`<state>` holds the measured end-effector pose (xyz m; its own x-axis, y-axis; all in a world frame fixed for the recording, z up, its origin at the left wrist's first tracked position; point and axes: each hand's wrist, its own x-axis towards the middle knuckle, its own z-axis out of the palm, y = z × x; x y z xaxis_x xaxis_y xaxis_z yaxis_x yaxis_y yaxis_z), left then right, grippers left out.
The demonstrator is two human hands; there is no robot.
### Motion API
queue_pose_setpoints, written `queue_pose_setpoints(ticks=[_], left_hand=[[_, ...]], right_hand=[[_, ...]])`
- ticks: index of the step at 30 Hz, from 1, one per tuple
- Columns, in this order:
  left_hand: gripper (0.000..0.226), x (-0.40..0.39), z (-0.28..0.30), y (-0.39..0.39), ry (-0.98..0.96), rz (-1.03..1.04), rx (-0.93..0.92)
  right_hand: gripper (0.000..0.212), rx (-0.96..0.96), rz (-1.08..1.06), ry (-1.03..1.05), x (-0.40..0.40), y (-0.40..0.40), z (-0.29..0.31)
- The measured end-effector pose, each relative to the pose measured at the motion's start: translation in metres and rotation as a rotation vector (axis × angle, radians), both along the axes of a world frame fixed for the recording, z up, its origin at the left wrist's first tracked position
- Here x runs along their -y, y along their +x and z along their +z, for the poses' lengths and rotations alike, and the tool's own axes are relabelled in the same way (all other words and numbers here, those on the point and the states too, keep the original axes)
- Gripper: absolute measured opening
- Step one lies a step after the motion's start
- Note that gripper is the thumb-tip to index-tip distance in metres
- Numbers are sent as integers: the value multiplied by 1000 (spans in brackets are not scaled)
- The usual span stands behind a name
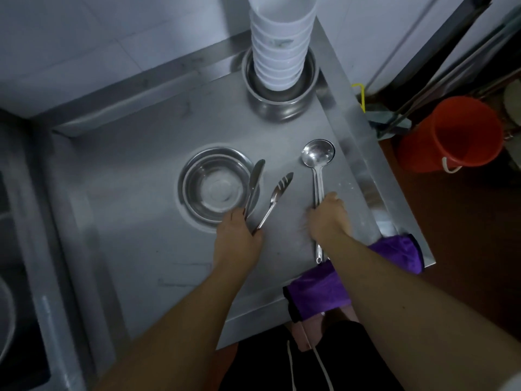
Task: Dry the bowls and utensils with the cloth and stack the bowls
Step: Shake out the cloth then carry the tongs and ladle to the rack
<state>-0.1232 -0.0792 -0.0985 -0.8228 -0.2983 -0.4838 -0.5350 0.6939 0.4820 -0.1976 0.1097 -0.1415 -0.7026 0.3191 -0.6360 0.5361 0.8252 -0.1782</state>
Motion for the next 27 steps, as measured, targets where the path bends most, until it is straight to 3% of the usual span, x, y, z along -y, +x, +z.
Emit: queue_pose_setpoints(ticks=[15, 27], left_hand=[[45, 5, 26, 22, 24, 113, 1], [38, -3, 75, 57, -98, 203, 42]], right_hand=[[31, 3, -112, -131, -11, -12, 26], [24, -34, 168, -121, -33, 2, 87]])
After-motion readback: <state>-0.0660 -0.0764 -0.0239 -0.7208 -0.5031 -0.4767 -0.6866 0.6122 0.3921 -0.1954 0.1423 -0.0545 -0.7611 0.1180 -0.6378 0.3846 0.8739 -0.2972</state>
